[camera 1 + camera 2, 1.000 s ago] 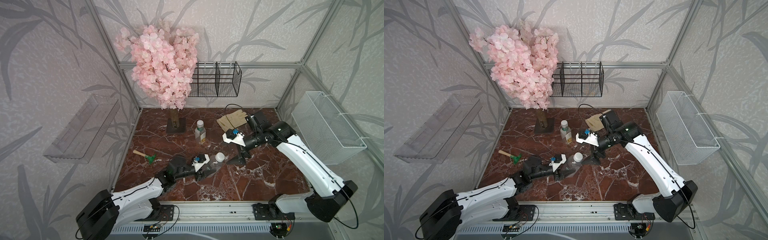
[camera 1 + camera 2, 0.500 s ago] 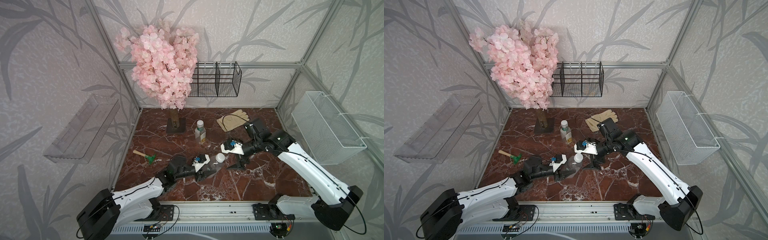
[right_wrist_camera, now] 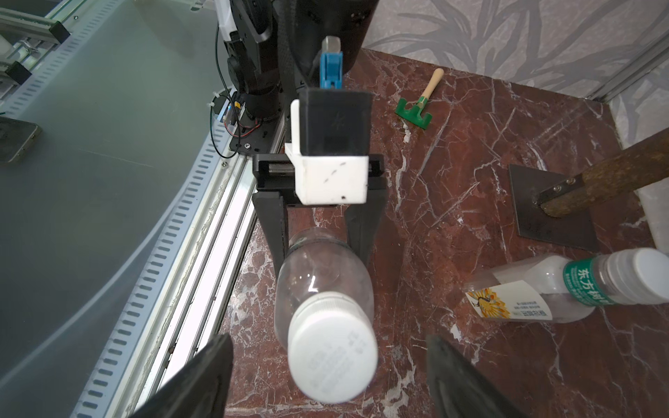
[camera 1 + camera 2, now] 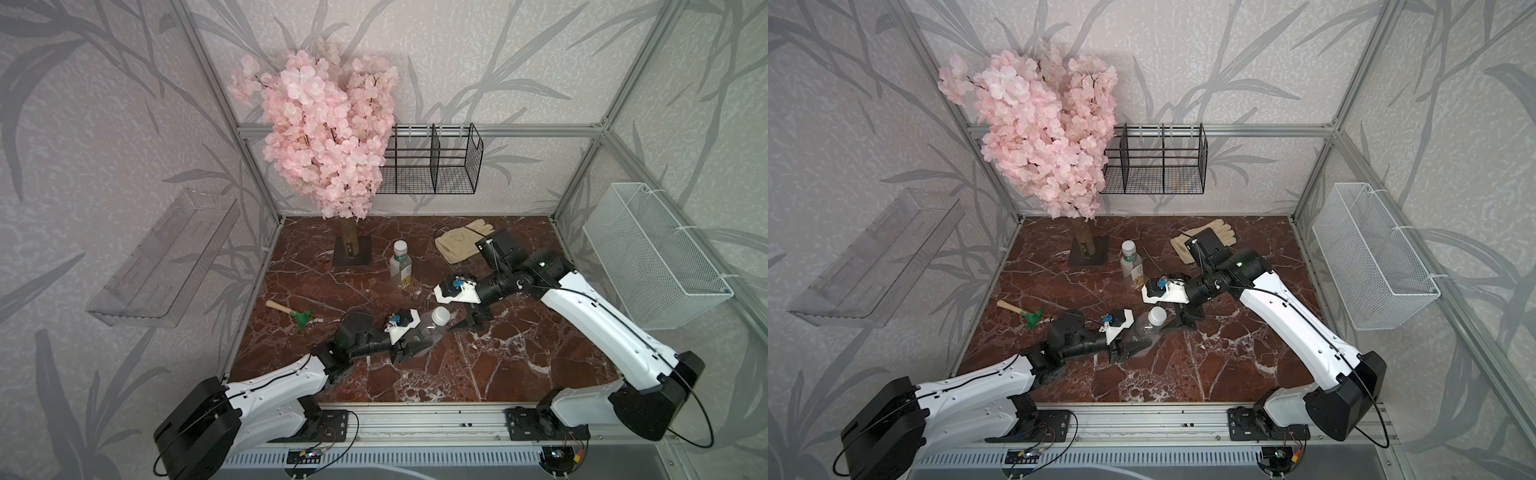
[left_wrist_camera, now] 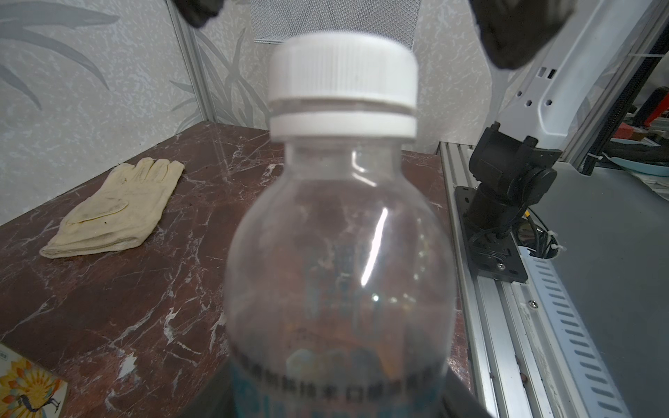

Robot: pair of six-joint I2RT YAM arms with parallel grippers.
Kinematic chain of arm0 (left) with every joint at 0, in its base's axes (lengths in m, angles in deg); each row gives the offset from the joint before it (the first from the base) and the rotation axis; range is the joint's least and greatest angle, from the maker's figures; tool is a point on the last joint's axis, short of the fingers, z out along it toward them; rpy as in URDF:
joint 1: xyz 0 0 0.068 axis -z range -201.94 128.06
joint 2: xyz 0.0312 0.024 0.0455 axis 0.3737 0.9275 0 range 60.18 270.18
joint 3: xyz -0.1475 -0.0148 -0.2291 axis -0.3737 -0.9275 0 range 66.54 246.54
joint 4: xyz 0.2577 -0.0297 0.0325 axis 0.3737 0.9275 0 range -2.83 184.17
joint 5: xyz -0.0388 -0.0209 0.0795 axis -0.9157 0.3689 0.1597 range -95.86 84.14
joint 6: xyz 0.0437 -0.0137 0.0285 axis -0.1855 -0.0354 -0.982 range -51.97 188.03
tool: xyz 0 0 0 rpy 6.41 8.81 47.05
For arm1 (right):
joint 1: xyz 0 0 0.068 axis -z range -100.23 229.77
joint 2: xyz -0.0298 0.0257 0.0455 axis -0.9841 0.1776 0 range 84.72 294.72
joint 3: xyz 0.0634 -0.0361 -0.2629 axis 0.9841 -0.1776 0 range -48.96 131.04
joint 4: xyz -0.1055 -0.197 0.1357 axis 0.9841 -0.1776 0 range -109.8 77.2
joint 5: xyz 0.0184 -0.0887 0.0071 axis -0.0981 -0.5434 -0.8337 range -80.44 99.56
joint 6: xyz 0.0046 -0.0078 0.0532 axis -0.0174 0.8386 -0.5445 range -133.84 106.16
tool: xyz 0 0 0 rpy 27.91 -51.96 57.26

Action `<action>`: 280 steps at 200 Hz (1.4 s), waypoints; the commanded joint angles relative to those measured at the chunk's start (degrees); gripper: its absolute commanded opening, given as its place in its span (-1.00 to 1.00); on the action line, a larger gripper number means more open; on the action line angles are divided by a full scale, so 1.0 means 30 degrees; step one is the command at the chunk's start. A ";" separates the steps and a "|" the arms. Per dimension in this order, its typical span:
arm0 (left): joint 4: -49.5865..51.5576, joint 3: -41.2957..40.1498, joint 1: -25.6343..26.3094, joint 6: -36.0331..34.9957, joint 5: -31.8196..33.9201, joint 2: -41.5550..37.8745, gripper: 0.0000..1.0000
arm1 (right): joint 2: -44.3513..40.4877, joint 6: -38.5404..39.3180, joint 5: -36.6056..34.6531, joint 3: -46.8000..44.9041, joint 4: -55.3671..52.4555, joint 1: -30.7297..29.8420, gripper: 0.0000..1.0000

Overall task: Screw on the bottle caps
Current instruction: Screw the bottle cap onto the plastic bottle.

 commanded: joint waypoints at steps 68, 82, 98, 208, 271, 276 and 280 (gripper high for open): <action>-0.0427 0.0527 -0.0025 0.0047 -0.0298 -0.0108 0.11 | 0.0663 -0.0265 0.0162 0.0598 -0.0946 -0.0060 0.51; -0.0426 0.0530 -0.0026 0.0037 -0.0301 -0.0102 0.11 | 0.0722 -0.0271 0.0126 0.0598 -0.1001 -0.0060 0.49; -0.0426 0.0544 -0.0015 0.0037 -0.0286 -0.0078 0.11 | 0.0780 -0.0299 0.0164 0.0568 -0.1004 -0.0060 0.46; -0.0348 0.0575 -0.0025 -0.0014 -0.0194 -0.0106 0.12 | 0.1103 -0.0394 0.0232 0.0505 -0.1273 -0.0089 0.22; -0.0330 0.0560 -0.0018 -0.0014 -0.0183 -0.0080 0.12 | 0.1249 -0.0721 -0.0003 0.0569 -0.1181 -0.0265 0.15; -0.0316 0.0559 -0.0025 -0.0022 -0.0182 -0.0079 0.12 | 0.1275 -0.0723 -0.0046 0.0573 -0.1208 -0.0269 0.13; -0.0309 0.0559 -0.0011 -0.0027 -0.0179 -0.0073 0.12 | 0.1278 -0.0768 -0.0047 0.0569 -0.1203 -0.0280 0.11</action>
